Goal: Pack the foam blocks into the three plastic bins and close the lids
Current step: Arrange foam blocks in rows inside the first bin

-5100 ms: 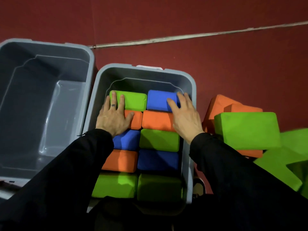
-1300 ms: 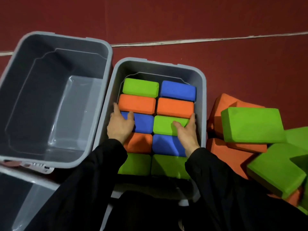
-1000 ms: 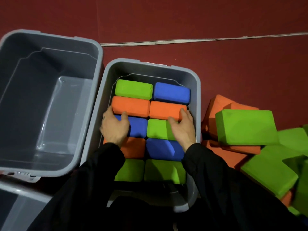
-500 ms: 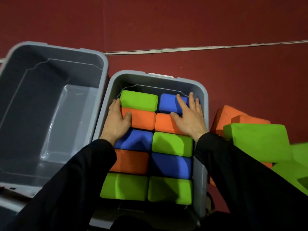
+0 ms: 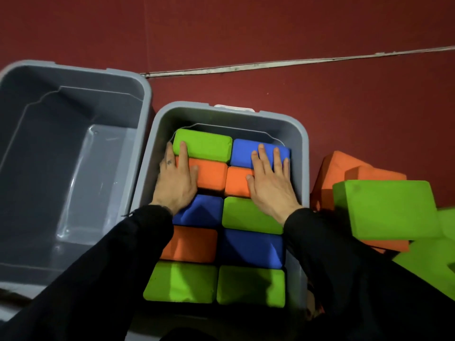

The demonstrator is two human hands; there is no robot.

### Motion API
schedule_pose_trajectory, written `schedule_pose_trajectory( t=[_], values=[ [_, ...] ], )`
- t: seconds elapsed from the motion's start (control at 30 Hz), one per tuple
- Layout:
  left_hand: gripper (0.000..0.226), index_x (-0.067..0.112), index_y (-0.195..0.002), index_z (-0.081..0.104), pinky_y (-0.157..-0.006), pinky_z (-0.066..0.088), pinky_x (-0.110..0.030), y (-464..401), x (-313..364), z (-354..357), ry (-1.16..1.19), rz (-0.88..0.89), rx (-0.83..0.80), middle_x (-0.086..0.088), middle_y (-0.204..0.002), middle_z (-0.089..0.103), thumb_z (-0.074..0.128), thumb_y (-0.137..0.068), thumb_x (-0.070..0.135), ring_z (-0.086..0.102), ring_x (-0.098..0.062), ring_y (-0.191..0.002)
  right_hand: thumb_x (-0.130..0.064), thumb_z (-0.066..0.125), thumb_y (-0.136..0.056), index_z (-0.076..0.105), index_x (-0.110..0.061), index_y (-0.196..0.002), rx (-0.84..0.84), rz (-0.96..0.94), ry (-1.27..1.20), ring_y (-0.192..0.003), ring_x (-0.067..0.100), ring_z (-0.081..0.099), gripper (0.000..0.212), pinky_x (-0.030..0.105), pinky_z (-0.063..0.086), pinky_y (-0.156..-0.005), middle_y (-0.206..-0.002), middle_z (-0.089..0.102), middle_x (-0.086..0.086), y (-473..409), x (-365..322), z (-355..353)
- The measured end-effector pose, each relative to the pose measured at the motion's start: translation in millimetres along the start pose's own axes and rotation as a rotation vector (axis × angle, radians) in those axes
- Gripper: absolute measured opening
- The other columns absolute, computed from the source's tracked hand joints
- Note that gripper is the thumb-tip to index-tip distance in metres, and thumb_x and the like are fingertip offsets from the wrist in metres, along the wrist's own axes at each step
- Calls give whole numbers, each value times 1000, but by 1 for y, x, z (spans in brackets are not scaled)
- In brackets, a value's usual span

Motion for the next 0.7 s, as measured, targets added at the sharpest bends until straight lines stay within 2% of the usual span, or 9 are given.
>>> schedule_pose_trajectory(
  t=[0.1, 0.17, 0.23, 0.33, 0.4, 0.5, 0.57, 0.7],
  values=[
    [106, 6, -159, 7, -116, 25, -56, 15, -6, 5, -121, -2, -8, -35, -161, 0, 33, -87, 79, 25, -53, -139, -50, 27, -107, 5, -17, -163, -17, -10, -62, -155, 34, -19, 69, 58, -8, -124, -170, -15, 0, -2, 3, 3],
    [107, 2, -158, 15, -108, 35, -60, 25, -4, 9, -194, 13, 22, -36, -160, 8, 28, -86, 80, 32, -54, -136, -69, 23, -100, 0, -19, -163, -12, 5, -43, -154, 32, -22, 83, 56, -13, -123, -170, -18, -1, -7, 3, 3],
    [102, 3, -157, 19, -102, 40, -62, 29, -1, 11, -233, 5, 56, -33, -160, 12, 27, -89, 79, 32, -51, -137, -79, 19, -93, -2, -18, -163, 23, 28, 22, -155, 33, -19, 95, 57, -11, -123, -170, -17, 0, -7, -1, 9],
    [95, 11, -159, 19, -110, 35, -61, 37, 0, 9, -216, 5, 64, -26, -164, 10, 28, -91, 78, 21, -45, -146, -80, 24, -93, 2, -21, -163, 26, 13, 13, -155, 35, -16, 94, 59, -8, -123, -171, -13, 2, -3, -3, 11],
    [90, 19, -159, 21, -117, 24, -62, 51, 2, 7, -261, 93, 79, -20, -166, 9, 29, -91, 77, 11, -41, -152, -76, 30, -94, 8, -29, -163, 26, -30, -8, -156, 34, -12, 87, 59, -6, -124, -171, -7, 5, 3, 1, 4],
    [87, 31, -159, 20, -116, 10, -70, 83, 7, 14, -368, 227, 22, -14, -168, 9, 25, -89, 81, 7, -38, -154, -70, 34, -96, 26, -29, -160, 148, -117, 73, -157, 33, 3, 76, 59, 4, -124, -170, 10, 13, 33, -6, -4],
    [89, 35, -160, 17, -113, 9, -73, 98, 6, 23, -383, 217, -16, -10, -169, 6, 24, -86, 85, 5, -36, -154, -67, 33, -99, 28, -29, -160, 185, -101, 80, -157, 34, 7, 72, 57, 9, -124, -170, 11, 14, 61, -17, 10],
    [87, 35, -159, 18, -112, 12, -74, 91, 8, 29, -385, 190, 26, -9, -169, 7, 31, -87, 80, 4, -35, -155, -69, 31, -99, 20, -31, -162, 180, 12, 94, -157, 35, 6, 73, 57, 10, -124, -170, 8, 15, 75, -24, 35]
  ],
)
Point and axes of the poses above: each hand's wrist, its own y-axis away from the middle knuckle, its own z-axis out of the palm, x = y × z, the point moved 3 cm from there along -y, towards the middle knuckle
